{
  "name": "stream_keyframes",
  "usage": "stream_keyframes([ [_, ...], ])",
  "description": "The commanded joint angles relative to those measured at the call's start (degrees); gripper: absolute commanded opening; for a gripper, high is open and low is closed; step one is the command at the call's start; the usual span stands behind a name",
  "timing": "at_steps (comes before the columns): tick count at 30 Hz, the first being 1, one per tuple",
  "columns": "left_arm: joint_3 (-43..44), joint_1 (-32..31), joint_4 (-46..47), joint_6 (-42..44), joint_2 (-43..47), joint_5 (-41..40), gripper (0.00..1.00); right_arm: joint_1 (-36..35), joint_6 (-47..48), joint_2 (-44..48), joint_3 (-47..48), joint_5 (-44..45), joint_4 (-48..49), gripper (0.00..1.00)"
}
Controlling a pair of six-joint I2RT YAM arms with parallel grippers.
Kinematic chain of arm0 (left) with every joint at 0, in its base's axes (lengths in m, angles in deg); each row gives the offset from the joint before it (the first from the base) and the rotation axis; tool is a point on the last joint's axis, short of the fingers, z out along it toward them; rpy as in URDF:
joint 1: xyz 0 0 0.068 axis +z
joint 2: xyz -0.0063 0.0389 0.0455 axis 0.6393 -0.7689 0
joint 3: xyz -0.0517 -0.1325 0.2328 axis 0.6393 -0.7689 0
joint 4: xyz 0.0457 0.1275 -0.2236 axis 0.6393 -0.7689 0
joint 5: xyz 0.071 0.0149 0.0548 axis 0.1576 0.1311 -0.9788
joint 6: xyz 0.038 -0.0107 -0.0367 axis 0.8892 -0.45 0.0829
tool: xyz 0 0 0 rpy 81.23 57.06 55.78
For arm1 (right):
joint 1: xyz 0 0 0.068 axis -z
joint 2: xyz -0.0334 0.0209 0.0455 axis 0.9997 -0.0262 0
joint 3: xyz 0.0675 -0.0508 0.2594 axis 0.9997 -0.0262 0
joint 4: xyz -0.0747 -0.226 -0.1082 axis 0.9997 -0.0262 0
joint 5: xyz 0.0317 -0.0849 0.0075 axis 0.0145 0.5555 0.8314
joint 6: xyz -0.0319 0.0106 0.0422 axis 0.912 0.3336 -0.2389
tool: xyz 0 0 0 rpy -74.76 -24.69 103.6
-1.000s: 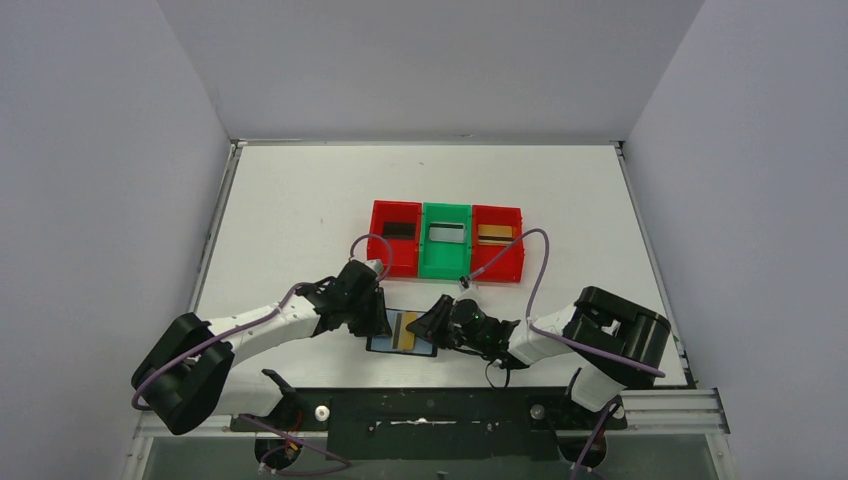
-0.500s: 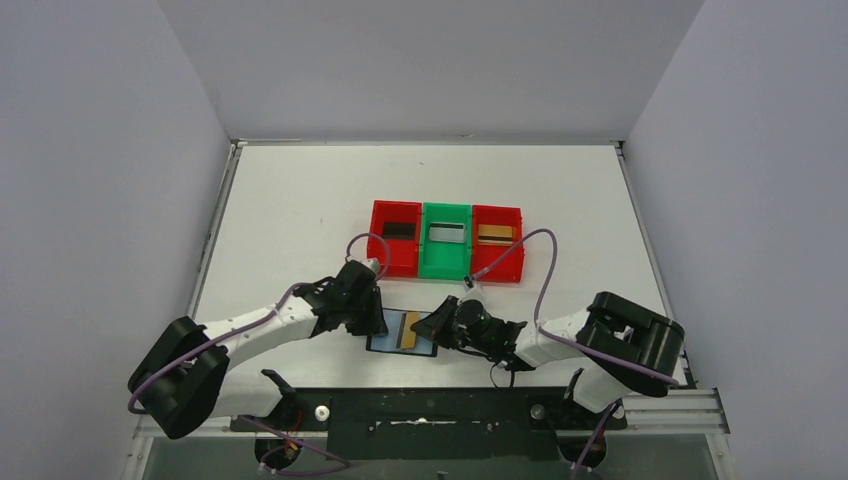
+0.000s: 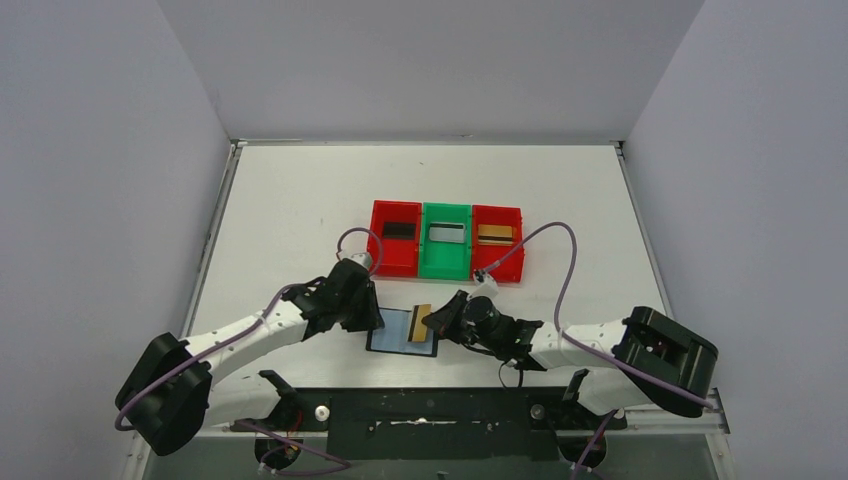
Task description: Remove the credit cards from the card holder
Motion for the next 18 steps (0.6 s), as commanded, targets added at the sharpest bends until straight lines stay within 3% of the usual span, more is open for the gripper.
stream_keyframes([
  [1,3.8,0.3,-1.3,0.1,3.5,-1.9,0.24,0.0,4.0,3.4,2.1,3.8,0.8,0.0],
  [9,9.0,3.0,-7.0,4.5,10.9,-6.4,0.39,-1.4,9.5,7.6,1.7,7.0,2.2,0.0],
  [18,12.0,14.6,-10.4,12.5,18.5,-7.6,0.59,-3.4,22.2,14.2,2.7,10.8,0.4,0.0],
])
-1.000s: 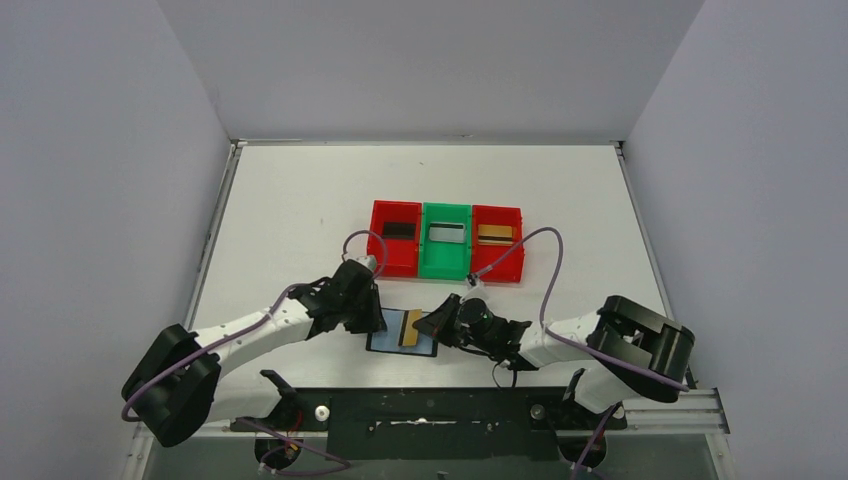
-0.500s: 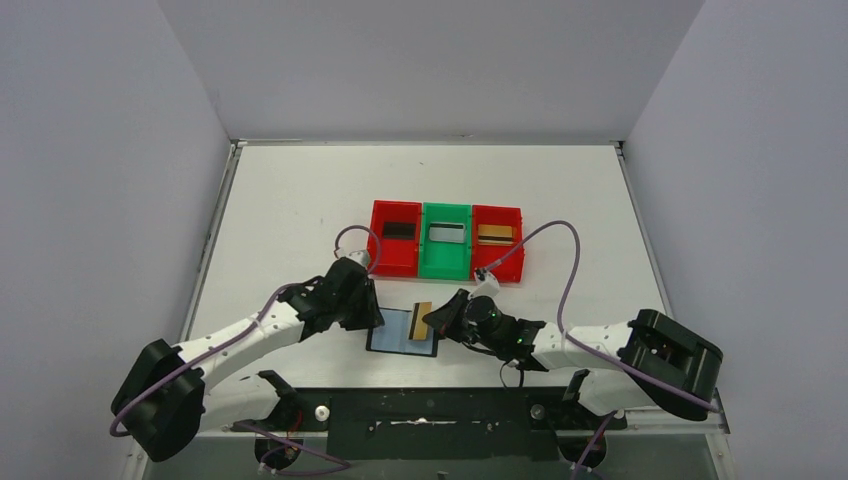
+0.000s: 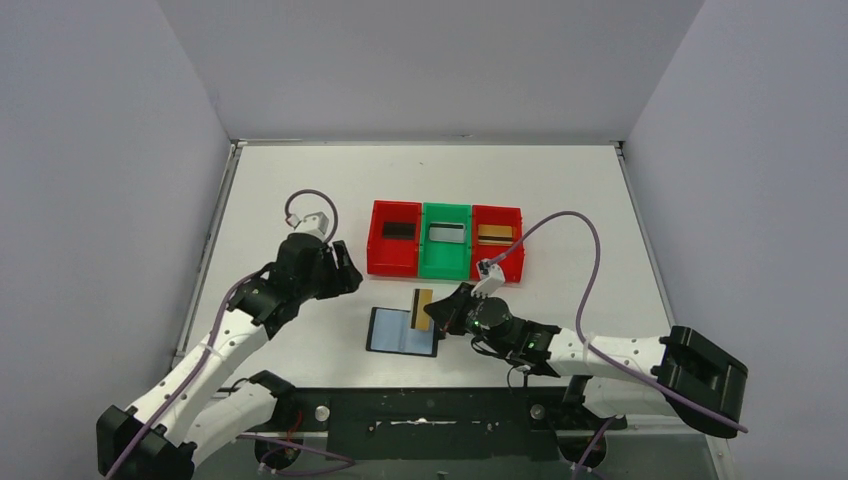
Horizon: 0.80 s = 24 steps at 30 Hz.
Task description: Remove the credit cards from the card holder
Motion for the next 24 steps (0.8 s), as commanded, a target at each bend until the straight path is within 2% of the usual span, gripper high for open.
stream_keyframes([
  [1,2.5,4.6,-1.8,5.3,4.9,-2.6,0.62,-1.4,10.3,4.4,3.3,5.7,-0.2,0.0],
  [8,-2.4,4.8,0.9,6.1,13.2,-2.9,0.89,-2.1,25.2,10.6,9.9,12.5,-13.8,0.0],
  [14,-3.8,4.7,3.5,7.3,17.1,-2.0,0.9,-2.3,40.3,14.9,15.4,23.9,-24.6,0.01],
  [16,-3.8,4.7,3.7,7.3,17.0,-1.7,0.91,-2.1,48.7,14.4,14.8,29.6,-25.9,0.06],
  [19,-5.1,4.7,4.0,7.4,16.7,-1.8,0.91,-1.8,57.3,11.6,16.5,41.5,-28.2,0.0],
  [22,-5.1,4.8,3.6,7.4,16.9,-2.4,0.9,1.3,67.6,10.7,18.4,40.9,-26.4,0.0],
  [23,-5.2,4.8,3.7,7.3,17.0,-2.5,0.91,3.0,70.9,11.0,18.6,38.2,-25.5,0.0],
  [24,-5.4,4.8,4.0,7.3,17.1,-2.7,0.91,4.7,75.2,11.4,19.0,31.4,-26.0,0.0],
])
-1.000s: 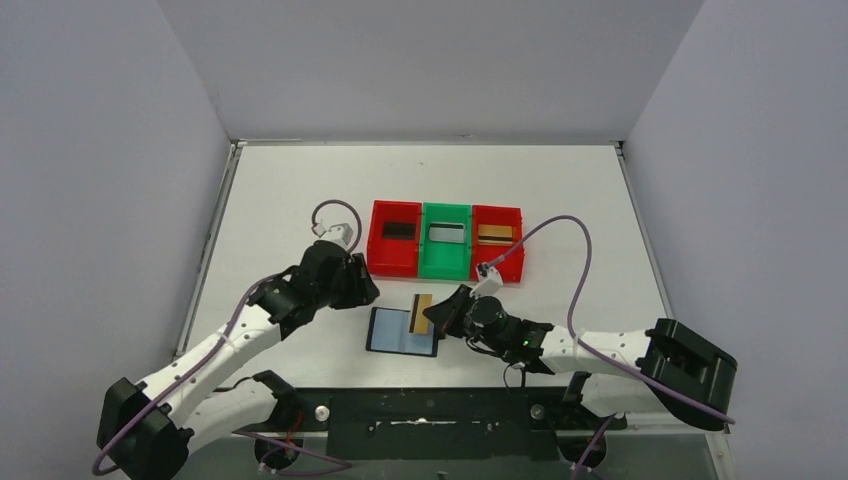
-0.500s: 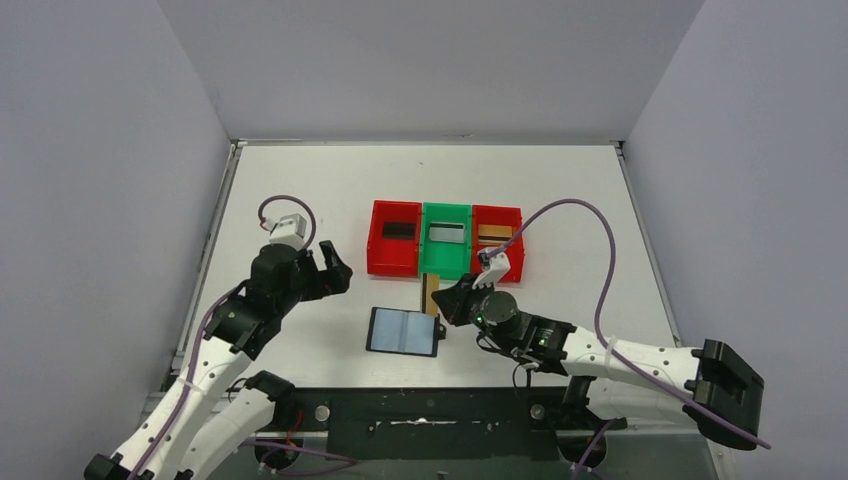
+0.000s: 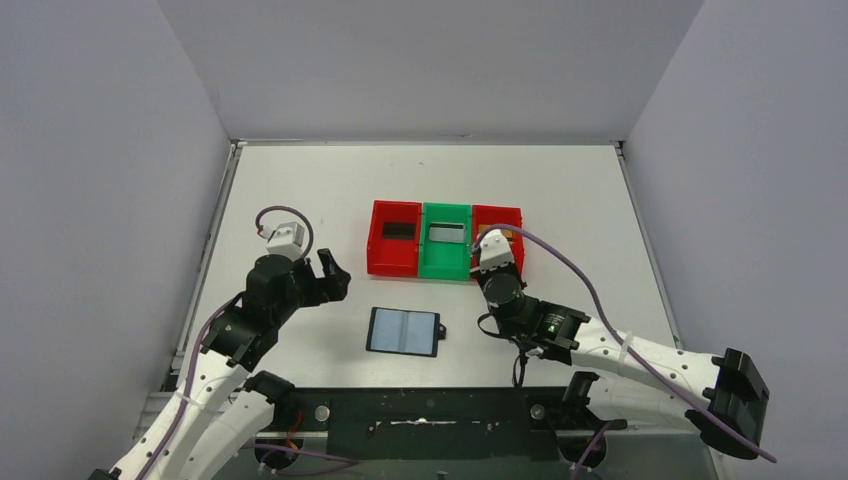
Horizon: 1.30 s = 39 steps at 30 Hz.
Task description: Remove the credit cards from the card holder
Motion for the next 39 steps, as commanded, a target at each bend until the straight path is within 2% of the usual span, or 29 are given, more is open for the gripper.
stream_keyframes([
  [1,0.0,0.2,4.0,0.8,0.6,-0.2,0.91,6.6,22.5,1.4,4.6,-9.3,-0.7,0.0],
  [4,-0.4,0.2,5.1,0.7,0.1,0.1,0.91,11.2,30.4,1.1,6.3,-18.5,-3.8,0.0],
  [8,-0.3,0.2,4.7,0.7,-0.4,0.4,0.91,18.0,38.2,-1.7,12.8,-37.1,-16.7,0.0],
  [12,-0.4,0.2,4.8,0.7,-0.1,0.1,0.91,22.1,44.9,-3.7,17.3,-49.6,-25.1,0.0],
  [16,-0.5,0.2,4.7,0.7,0.0,0.0,0.9,24.0,49.4,-5.2,18.0,-49.9,-26.3,0.0],
  [21,-0.6,0.3,4.7,0.6,-0.1,-0.2,0.91,25.0,55.4,-12.0,21.4,-47.5,-30.3,0.0],
  [26,-0.6,0.4,4.7,0.6,0.1,-0.4,0.91,26.6,59.9,-16.7,23.4,-44.0,-28.3,0.0],
  [31,-0.6,0.4,4.7,0.6,0.0,0.0,0.91,29.7,63.4,-18.5,23.6,-48.3,-25.7,0.0],
  [39,-0.7,0.4,4.8,0.5,-0.1,0.3,0.9,32.8,67.0,-24.0,25.0,-49.6,-22.7,0.0],
])
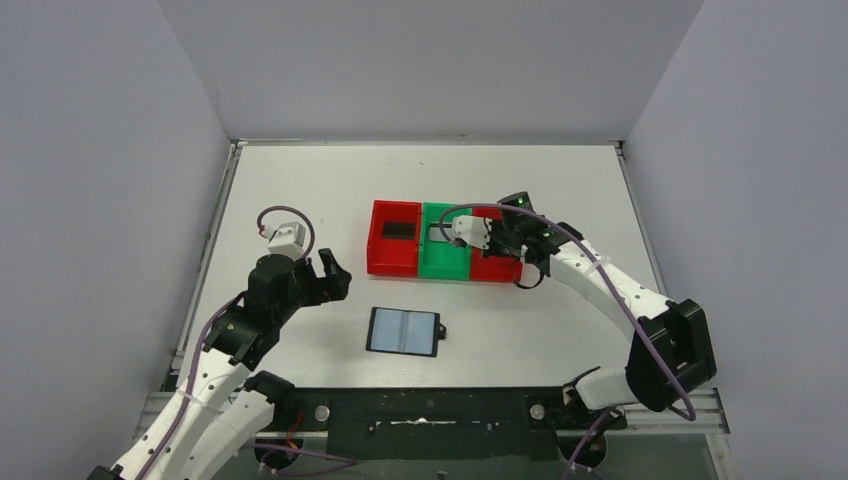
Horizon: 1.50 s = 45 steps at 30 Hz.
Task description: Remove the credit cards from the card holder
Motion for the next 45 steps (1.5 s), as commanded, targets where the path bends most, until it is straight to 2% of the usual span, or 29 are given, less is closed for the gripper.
stream_keyframes([
  [1,0.0,0.4,3.5,0.5,0.4,0.3,0.91,1.0,4.0,-2.0,2.2,-1.3,5.2,0.0],
  [13,0.0,0.6,3.6,0.5,0.3,0.7,0.91,2.8,7.7,-7.0,2.4,-3.6,11.6,0.0],
  [30,-0.1,0.7,3.5,0.6,-0.1,0.7,0.91,4.9,10.2,-17.8,2.9,-1.3,22.9,0.0],
  [37,0.1,0.8,3.5,0.8,-0.4,0.5,0.91,6.5,11.5,-20.6,3.5,-2.0,24.1,0.01],
  [45,0.2,1.1,3.5,1.0,-1.4,1.0,0.91,7.1,12.6,-21.9,5.9,-4.9,19.2,0.08],
])
